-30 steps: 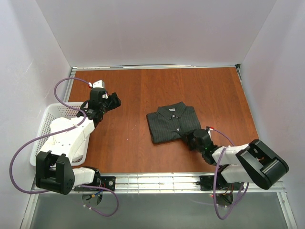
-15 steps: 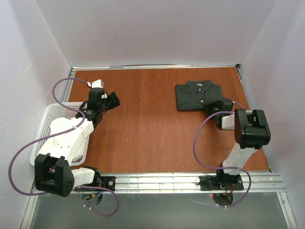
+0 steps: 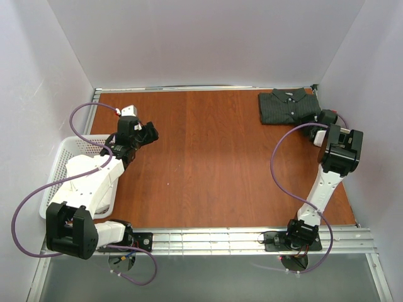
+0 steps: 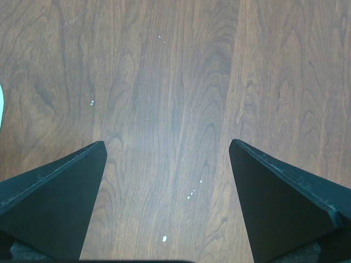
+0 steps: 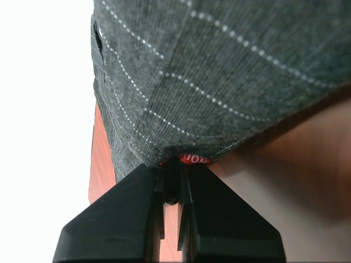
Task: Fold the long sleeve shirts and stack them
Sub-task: Neatly place the folded shirt to the corner
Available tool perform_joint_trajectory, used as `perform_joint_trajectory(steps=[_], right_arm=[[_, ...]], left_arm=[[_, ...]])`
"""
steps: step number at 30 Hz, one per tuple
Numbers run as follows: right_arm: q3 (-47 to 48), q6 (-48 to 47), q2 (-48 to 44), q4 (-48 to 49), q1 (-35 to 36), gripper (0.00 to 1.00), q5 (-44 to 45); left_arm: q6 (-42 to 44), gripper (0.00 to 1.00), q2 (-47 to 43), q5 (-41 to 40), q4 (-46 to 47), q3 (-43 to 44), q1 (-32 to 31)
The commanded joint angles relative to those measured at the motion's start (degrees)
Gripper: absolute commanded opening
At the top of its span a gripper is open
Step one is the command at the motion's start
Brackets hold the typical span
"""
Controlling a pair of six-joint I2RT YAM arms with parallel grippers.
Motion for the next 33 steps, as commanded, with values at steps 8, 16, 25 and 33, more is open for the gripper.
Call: perform_joint_trajectory(steps=[8,16,25,33], right_arm=[[18.27,-5.53,9.47,-11.58,-2.7,0.01,0.0],[11.53,-6.31,2.66,-12.29,-2.7,0.6,1.4],[-8.33,-13.6,-26.06,-26.85,-2.7,0.89,8.78],[-4.67,-32.67,-57.52,-59.55,-2.7,0.96,18.89]], left_arm=[[0.88,0.86,0.87,-0.66,-0.62,-0.2,0.4],[0.62,0.86,-0.89,-0.93,-0.27,-0.37,0.4],[0.35,0.91,-4.76,0.57,0.35,-0.9,0.4],[1.49,0.98,-13.98,3.56,-10.17,5.06,0.4]])
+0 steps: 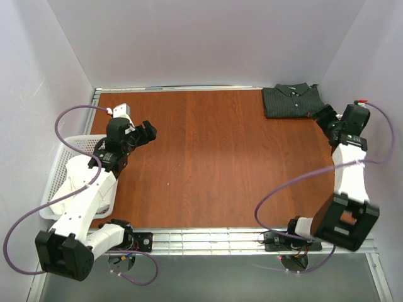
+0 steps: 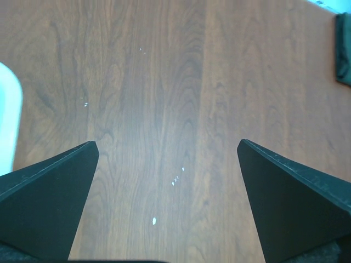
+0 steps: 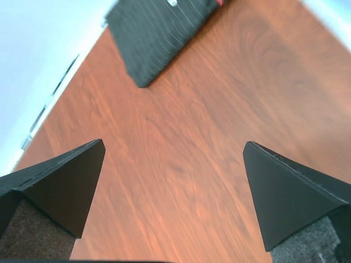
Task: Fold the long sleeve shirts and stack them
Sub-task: Neatly place the folded shirt to the corner
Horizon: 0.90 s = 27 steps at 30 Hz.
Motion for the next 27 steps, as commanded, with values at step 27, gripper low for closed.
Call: perform_joint_trajectory(steps=[27], right_arm=[[-0.52,-23.86,-71.56,-30.83,25.41,0.99,24.48]], left_arm=[[1.59,0.98,-52.66,-15.42,-44.48,23.46,-3.46]])
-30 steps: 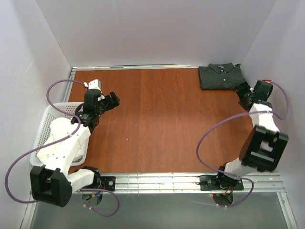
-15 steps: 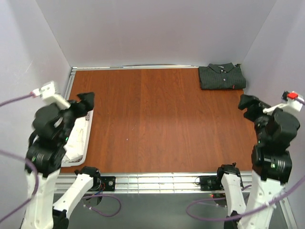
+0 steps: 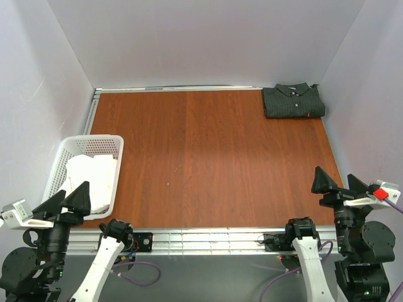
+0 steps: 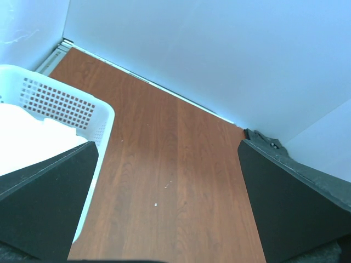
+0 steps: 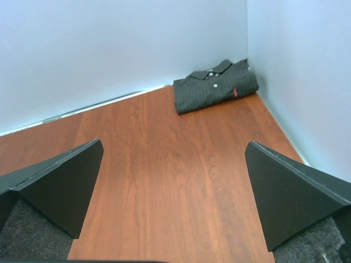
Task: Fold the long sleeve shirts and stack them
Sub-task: Neatly place the folded shirt to the corner
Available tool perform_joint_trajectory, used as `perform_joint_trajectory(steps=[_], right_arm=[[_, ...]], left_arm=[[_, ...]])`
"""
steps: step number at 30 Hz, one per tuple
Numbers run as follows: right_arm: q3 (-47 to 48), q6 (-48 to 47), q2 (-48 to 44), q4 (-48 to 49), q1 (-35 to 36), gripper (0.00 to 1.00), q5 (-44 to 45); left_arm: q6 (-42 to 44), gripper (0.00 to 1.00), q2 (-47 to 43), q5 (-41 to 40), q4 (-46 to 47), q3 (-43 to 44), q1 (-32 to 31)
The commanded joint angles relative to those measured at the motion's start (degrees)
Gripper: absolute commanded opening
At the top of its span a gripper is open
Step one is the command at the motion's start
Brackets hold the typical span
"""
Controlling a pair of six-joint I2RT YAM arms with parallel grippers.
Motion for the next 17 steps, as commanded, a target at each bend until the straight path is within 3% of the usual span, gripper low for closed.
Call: perform_joint_trajectory(steps=[1,17], right_arm=[[-2.29,-3.62,-2.89,1.82,0.56,0.98,2.25],[-4.94,-6.26,-7.02,3.58,1.53,0.99,1.81]], left_arm=[[3.88,0.98,0.21,-0.19,-4.52,1.7,-0.34],[4.41,0.98,-3.39,-1.41,-3.47,-1.11,-0.34]])
